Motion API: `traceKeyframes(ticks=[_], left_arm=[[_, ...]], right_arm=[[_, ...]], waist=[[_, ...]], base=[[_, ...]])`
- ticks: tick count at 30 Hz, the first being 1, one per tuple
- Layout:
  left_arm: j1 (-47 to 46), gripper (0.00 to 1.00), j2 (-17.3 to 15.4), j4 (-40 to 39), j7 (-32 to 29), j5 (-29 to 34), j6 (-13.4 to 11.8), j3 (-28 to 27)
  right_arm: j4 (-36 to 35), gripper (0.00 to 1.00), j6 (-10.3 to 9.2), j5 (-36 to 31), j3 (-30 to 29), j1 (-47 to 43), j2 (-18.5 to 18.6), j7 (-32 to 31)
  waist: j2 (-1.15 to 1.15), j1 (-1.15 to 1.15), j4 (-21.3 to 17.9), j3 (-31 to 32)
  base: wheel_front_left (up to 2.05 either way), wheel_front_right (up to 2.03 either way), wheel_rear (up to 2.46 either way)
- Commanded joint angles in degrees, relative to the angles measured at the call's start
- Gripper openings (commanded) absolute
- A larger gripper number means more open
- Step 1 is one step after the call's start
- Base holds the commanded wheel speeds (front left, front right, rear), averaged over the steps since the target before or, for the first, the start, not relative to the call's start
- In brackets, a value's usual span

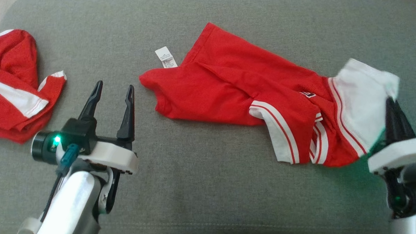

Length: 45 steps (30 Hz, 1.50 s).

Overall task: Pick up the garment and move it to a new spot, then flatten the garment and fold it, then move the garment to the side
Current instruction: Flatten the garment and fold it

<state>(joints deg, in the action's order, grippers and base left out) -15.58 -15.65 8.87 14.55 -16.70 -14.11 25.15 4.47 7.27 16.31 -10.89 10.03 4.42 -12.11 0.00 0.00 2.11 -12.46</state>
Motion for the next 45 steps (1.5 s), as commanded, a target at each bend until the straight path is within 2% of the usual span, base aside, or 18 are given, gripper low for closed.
traceKeyframes(ticks=[1, 3, 4, 6, 11, 16, 23, 29, 45], left_arm=[[-2.4, 1.0, -1.0, -2.0, 0.4, 0.6, 0.1, -2.6], [-2.5, 1.0, -0.9, -2.0, 0.4, 0.6, 0.1, -2.6], [-2.5, 1.0, -0.9, -1.9, 0.4, 0.7, 0.1, -2.6], [-2.5, 1.0, -0.9, -1.9, 0.4, 0.7, 0.1, -2.7], [-1.5, 1.0, -0.9, -1.7, 0.4, 0.7, -0.1, -3.0], [0.1, 1.0, -1.0, -1.6, 0.4, 0.4, -0.3, -3.3], [2.5, 1.0, -1.2, -1.5, 0.4, 0.1, -0.6, -3.3], [3.9, 1.0, -1.3, -1.4, 0.4, -0.3, -0.8, -3.2], [4.7, 1.0, -1.9, -2.2, -0.1, -0.7, -1.6, -2.7]], right_arm=[[-0.4, 0.0, 0.22, -0.4, 0.1, 1.7, -0.1, -0.3], [2.3, 0.0, 0.22, -0.7, -2.2, 2.0, -0.2, -0.4], [3.7, 0.07, 0.22, -1.3, -3.3, 2.0, -0.2, -0.6], [5.1, 1.0, 0.22, -2.4, -5.0, 2.3, -0.2, 1.0], [4.4, 1.0, 0.22, -6.5, -5.7, 2.0, 0.0, 8.8], [-0.2, 1.0, 0.22, -10.9, 0.2, -0.3, 1.4, 13.5], [-6.7, 1.0, 0.22, -11.1, 9.4, -5.2, 1.3, 12.4], [-9.0, 1.0, 0.22, -9.9, 12.7, -8.9, 0.1, 11.1], [-11.2, 1.0, 0.22, -9.4, 13.4, -11.0, -1.1, 9.8]], waist=[[0.0, 0.0, 0.1, -0.2], [0.0, 0.0, 0.2, -0.5], [0.0, 0.0, 0.2, -0.5], [0.0, 0.0, 0.2, -0.4], [0.0, 0.0, -0.4, 0.8], [0.0, 0.0, -1.2, 2.8], [0.0, 0.0, -1.7, 5.6], [0.0, 0.0, -1.7, 7.1], [0.0, 0.0, -1.7, 7.3]], base=[[0.0, 0.0, 0.0], [0.0, 0.0, 0.0], [0.0, 0.0, 0.0], [0.0, 0.0, 0.0], [0.0, 0.0, 0.0], [0.0, 0.0, 0.0], [0.0, 0.0, 0.0], [0.0, 0.0, 0.0], [0.0, 0.0, 0.0]])
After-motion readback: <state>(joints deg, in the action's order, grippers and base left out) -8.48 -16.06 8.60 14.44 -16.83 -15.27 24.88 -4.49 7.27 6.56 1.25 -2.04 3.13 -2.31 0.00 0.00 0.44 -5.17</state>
